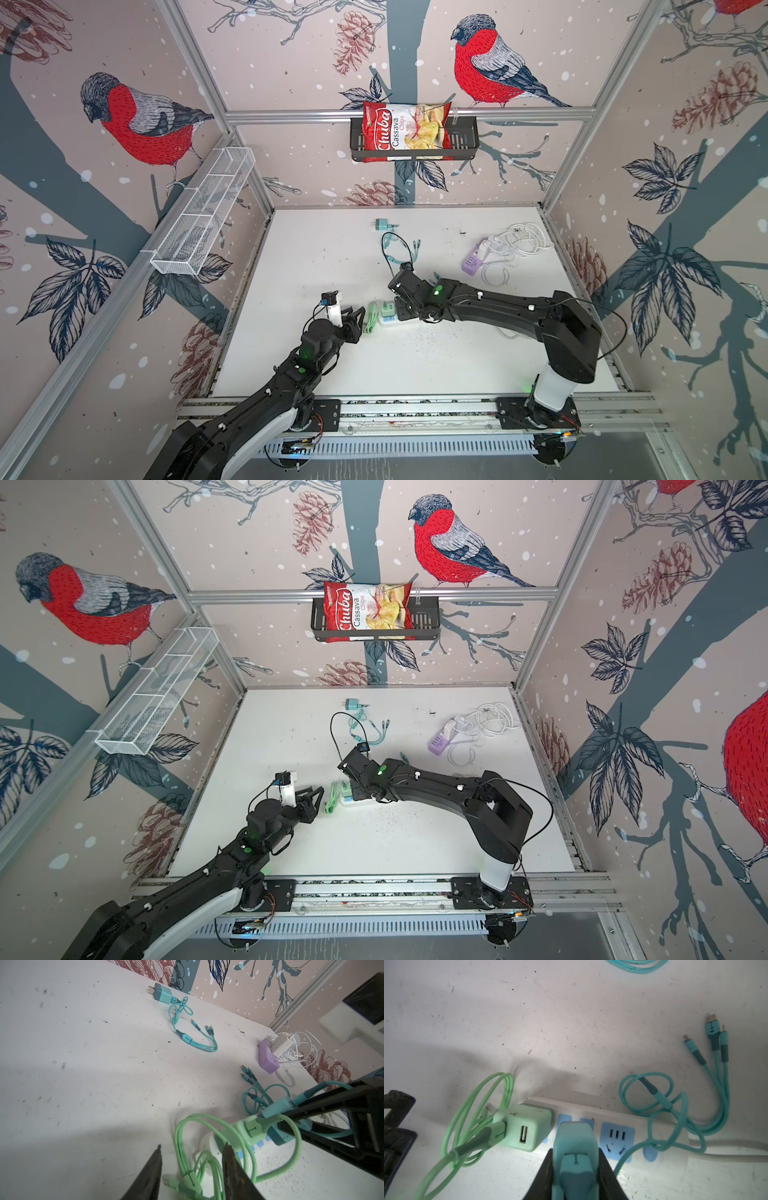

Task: Insert the plug
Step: 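Lower and press the teal charger prongs into the strip socket with the right gripper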

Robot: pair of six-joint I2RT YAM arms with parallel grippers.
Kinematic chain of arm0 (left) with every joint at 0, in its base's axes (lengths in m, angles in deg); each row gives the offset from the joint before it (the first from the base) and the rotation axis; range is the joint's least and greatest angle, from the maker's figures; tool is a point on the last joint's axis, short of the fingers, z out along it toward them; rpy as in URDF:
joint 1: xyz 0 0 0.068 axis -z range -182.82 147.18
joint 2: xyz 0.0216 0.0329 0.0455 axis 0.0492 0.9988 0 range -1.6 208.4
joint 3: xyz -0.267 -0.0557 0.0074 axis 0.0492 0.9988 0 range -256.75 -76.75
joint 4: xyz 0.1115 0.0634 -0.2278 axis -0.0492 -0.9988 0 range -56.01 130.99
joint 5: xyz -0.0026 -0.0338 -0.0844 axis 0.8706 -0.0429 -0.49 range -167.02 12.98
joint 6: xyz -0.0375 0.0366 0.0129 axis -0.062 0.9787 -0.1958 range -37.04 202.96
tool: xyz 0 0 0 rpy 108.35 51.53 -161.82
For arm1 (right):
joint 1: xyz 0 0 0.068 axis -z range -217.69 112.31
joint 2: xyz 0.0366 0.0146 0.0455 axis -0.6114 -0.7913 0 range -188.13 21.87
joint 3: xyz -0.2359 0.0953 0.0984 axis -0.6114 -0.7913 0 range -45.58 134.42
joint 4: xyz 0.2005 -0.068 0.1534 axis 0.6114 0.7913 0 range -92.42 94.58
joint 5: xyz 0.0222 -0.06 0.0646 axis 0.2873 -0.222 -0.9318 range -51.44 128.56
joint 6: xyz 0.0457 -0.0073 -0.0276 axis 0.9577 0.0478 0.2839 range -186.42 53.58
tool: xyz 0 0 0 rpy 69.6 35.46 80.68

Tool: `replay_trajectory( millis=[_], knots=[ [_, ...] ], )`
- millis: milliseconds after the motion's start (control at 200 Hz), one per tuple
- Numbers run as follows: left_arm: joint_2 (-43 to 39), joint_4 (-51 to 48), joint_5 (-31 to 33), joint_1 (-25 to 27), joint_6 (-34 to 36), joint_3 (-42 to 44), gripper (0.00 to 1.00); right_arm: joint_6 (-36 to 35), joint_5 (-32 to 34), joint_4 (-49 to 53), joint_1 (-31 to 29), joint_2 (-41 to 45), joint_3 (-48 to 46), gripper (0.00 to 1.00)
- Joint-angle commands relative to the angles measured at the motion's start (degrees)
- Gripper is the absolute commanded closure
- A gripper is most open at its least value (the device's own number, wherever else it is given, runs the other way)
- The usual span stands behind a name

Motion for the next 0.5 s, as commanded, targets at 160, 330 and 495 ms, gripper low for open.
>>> replay_trajectory(
  millis=[160,330,495],
  knots=[
    [-0.1,0.14,1.43,-0.04,0.26,-0.04,0.52,1.83,1.99,1.76,-0.64,-0.55,0.55,0.91],
    [0.04,0.39,1.0,-0.02,0.44,-0.06,0.52,2.71,2.56,1.4,-0.77,-0.15,-0.39,0.91],
    [-0.31,0.4,0.73,-0.05,0.49,0.04,0.52,2.85,4.19,2.45,-0.74,-0.54,0.06,0.91]
  ],
)
